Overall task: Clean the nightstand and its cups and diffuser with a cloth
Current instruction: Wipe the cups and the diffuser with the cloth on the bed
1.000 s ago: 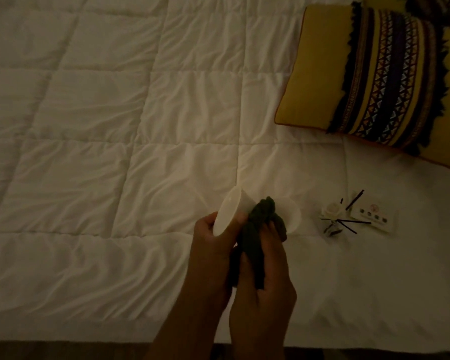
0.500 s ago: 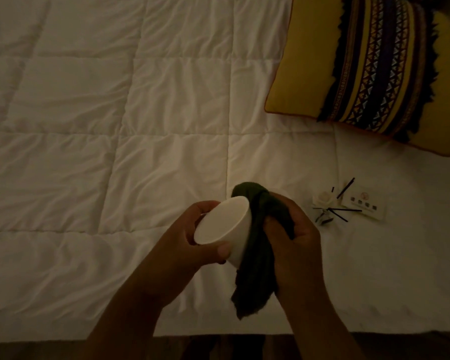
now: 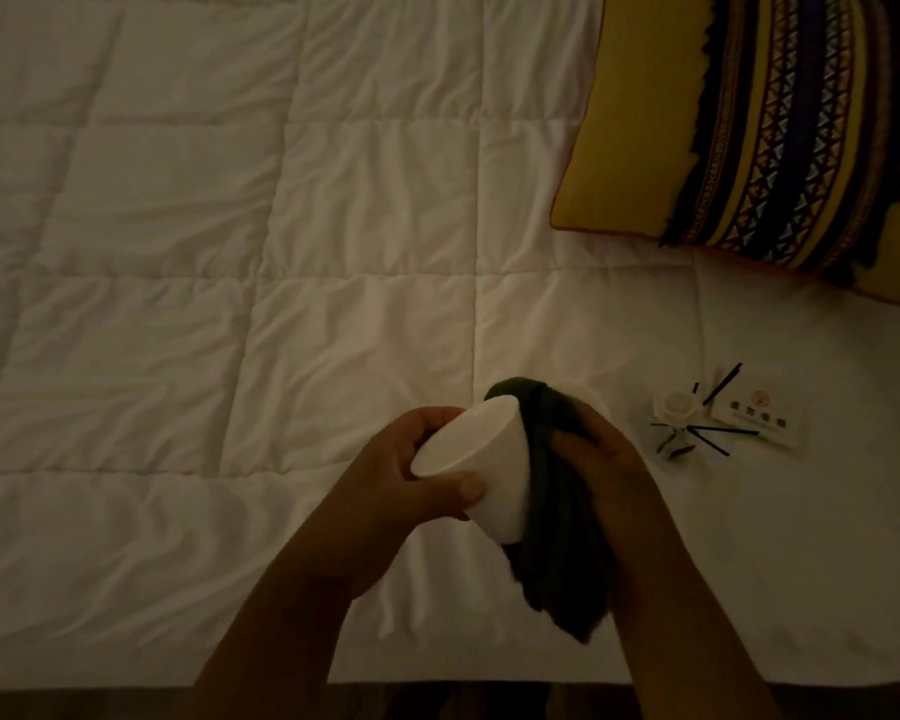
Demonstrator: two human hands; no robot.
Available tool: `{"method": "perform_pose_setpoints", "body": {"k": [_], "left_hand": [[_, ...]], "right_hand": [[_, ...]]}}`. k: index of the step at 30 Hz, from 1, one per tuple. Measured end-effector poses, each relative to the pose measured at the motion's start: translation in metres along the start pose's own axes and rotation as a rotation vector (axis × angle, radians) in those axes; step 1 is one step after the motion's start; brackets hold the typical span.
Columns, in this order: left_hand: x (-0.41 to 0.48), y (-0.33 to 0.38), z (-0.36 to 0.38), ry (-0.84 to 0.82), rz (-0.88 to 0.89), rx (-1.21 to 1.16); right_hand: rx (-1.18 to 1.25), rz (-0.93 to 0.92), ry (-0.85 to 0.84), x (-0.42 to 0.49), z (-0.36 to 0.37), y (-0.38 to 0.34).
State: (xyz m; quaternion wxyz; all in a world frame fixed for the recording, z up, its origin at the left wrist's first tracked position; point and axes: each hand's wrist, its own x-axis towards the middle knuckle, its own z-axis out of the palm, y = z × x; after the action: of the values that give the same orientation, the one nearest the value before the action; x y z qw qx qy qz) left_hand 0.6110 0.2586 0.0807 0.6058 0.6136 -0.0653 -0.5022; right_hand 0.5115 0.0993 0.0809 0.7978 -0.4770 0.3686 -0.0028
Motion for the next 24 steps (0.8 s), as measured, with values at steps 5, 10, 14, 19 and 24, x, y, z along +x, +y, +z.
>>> {"method": "perform_pose_setpoints", "body": {"k": [5, 10, 14, 19, 24], "left_hand": [[0.014, -0.001, 0.014, 0.216, -0.022, 0.067], [0.026, 0.008, 0.026, 0.374, -0.005, -0.022], [0.029, 0.017, 0.03, 0.443, 0.019, -0.172], [0.039, 0.016, 0.029, 0.409, 0.081, -0.035], [0.062, -0.011, 0.005, 0.494, 0.166, 0.382]], "right_hand": [[-0.153, -0.207, 0.252, -0.002, 0.024, -0.006], [-0.215, -0.363, 0.384, -0.016, 0.061, 0.021], [-0.246, -0.338, 0.449, -0.017, 0.075, 0.042], [-0.186, -0.161, 0.35, -0.019, 0.065, 0.046], [-0.149, -0.134, 0.323, -0.019, 0.033, 0.039]]}}
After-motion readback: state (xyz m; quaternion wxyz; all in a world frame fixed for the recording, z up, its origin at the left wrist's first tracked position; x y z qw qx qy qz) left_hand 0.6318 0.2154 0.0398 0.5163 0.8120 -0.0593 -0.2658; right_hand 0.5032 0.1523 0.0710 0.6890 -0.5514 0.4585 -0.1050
